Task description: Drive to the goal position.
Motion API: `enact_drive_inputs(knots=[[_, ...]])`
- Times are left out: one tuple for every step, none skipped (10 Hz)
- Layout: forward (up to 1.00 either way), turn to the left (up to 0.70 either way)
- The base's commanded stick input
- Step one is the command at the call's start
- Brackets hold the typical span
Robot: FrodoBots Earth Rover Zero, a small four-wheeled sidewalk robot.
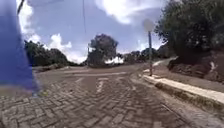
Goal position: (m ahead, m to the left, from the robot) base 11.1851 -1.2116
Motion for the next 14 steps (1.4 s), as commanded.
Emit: enact_drive_inputs(knots=[[0.7,0.0],[0.7,0.0],[0.7,0.0],[0.7,0.0],[0.7,0.0],[0.7,0.0],[0.7,0.0],[0.7,0.0],[0.7,0.0],[0.7,0.0],[0.7,0.0],[0.7,0.0],[0.7,0.0],[0.7,0.0]])
